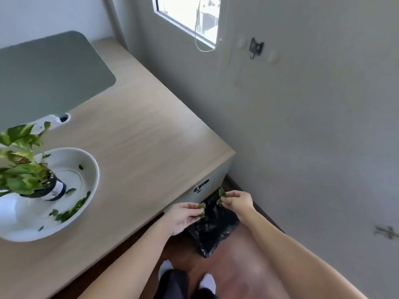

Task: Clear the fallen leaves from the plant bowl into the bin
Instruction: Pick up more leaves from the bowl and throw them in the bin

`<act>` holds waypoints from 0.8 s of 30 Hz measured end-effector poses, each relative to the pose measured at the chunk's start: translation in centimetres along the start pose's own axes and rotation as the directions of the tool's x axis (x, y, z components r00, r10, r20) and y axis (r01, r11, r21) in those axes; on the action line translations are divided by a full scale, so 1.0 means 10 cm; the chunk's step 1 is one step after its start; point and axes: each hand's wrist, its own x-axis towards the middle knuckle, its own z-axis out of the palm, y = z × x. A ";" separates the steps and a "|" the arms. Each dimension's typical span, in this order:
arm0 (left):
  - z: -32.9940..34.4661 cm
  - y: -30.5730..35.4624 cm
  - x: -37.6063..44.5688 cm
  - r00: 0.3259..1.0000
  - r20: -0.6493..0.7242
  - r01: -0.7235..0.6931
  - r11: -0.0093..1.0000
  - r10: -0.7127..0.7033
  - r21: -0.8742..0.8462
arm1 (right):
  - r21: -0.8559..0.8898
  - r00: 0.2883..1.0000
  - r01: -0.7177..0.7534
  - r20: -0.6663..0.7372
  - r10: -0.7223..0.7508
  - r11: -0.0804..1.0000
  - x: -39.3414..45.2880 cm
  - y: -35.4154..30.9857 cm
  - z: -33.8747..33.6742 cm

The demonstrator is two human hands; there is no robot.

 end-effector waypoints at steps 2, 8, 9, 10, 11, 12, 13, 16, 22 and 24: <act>0.14 -0.16 0.17 0.998 -0.027 0.061 0.996 -0.060 0.058 | 0.026 0.996 -0.056 -0.071 0.057 0.998 0.12 0.19 -0.18; 0.18 -0.53 0.96 0.966 -0.190 0.190 0.981 -0.179 0.042 | 0.121 0.951 -0.225 -0.187 0.245 0.967 0.61 0.84 -0.24; 0.16 -0.58 1.12 0.960 -0.202 0.206 0.978 -0.195 0.037 | 0.130 0.942 -0.248 -0.198 0.270 0.960 0.72 0.95 -0.22; 0.14 -0.65 1.31 0.954 -0.208 0.224 0.974 -0.214 0.024 | 0.143 0.933 -0.268 -0.207 0.294 0.953 0.86 1.07 -0.20; 0.10 -0.71 1.48 0.948 -0.218 0.239 0.971 -0.231 0.009 | 0.164 0.925 -0.288 -0.209 0.318 0.944 0.97 1.17 -0.19; 0.08 -0.74 1.62 0.943 -0.229 0.246 0.969 -0.240 -0.003 | 0.194 0.916 -0.305 -0.207 0.342 0.933 1.08 1.25 -0.17; 0.06 -0.78 1.78 0.937 -0.239 0.260 0.966 -0.254 -0.009 | 0.215 0.911 -0.319 -0.201 0.361 0.923 1.19 1.34 -0.14; 0.03 -0.86 2.05 0.920 -0.262 0.310 0.950 -0.291 0.033 | 0.212 0.907 -0.345 -0.174 0.383 0.914 1.42 1.49 -0.08; -0.04 -0.91 2.24 0.911 -0.287 0.335 0.937 -0.295 0.100 | 0.184 0.900 -0.375 -0.163 0.405 0.908 1.59 1.58 -0.09; -0.01 -0.86 2.17 0.914 -0.282 0.331 0.937 -0.291 0.106 | 0.182 0.900 -0.374 -0.167 0.404 0.909 1.51 1.48 -0.12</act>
